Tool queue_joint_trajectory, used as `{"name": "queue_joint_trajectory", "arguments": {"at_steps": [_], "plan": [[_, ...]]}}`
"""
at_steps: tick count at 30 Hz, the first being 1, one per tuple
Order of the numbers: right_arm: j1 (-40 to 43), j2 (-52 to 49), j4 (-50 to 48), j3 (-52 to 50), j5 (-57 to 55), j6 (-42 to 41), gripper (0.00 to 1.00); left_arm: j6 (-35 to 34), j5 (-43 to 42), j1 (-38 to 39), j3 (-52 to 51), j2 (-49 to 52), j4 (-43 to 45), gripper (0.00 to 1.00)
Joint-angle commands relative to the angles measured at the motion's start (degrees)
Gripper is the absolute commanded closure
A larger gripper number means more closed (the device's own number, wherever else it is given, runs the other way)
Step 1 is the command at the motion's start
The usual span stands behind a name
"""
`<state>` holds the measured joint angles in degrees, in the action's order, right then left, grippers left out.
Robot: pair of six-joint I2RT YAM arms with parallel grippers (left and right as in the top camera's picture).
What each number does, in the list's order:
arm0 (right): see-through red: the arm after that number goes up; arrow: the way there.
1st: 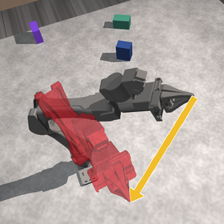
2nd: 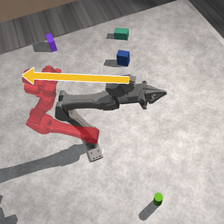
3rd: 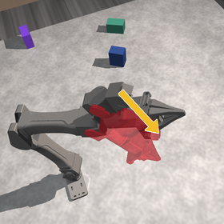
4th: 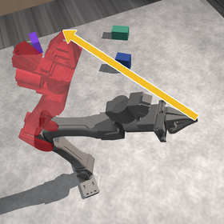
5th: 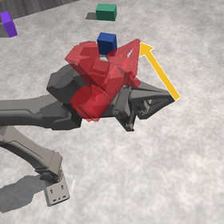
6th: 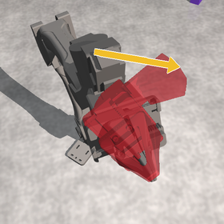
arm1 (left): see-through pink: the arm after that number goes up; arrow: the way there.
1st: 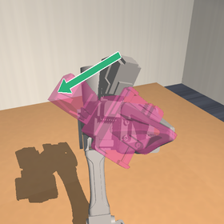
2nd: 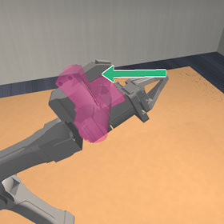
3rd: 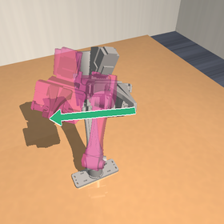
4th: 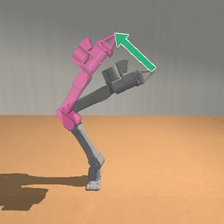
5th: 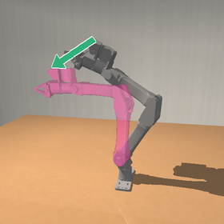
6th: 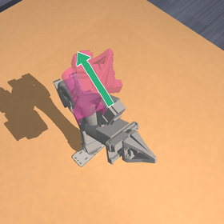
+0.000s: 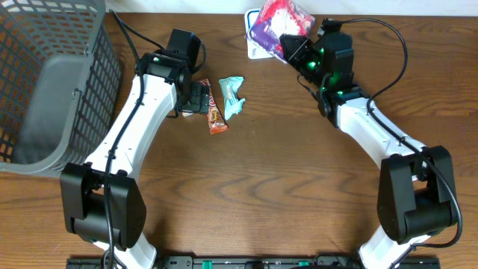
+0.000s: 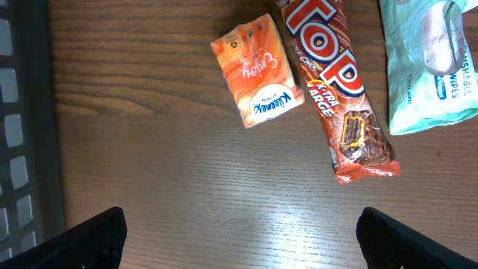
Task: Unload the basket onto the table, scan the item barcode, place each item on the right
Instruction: 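Lift the Carefree pack up to the scanner with the right gripper, then carry the Carefree pack to the right table corner and release it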
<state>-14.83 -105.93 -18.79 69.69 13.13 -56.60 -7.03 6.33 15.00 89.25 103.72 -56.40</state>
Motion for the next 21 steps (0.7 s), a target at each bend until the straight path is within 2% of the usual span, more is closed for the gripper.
{"name": "queue_joint_trajectory", "arguments": {"at_steps": [1,5,10,13,21], "plan": [[-1.49,-0.98,-1.64,2.78,-10.1,-3.02,0.99,0.35,-0.02,-0.15,-0.04,0.24,-0.13,0.02],[-2.51,-4.92,-1.62,7.43,-12.61,-2.95,0.99,0.35,-0.02,-0.15,-0.04,0.24,-0.13,0.02],[-2.78,-14.49,-0.57,17.44,-8.13,-2.95,0.99,0.37,-0.02,-0.15,-0.04,0.24,-0.13,0.02],[-2.73,-18.6,3.58,22.77,-6.75,-2.95,0.99,0.37,-0.02,-0.15,-0.04,0.24,-0.13,0.02],[-2.64,-18.88,8.24,23.93,-6.56,0.09,0.99,0.37,-0.02,-0.15,-0.04,0.24,-0.13,0.02]]}}
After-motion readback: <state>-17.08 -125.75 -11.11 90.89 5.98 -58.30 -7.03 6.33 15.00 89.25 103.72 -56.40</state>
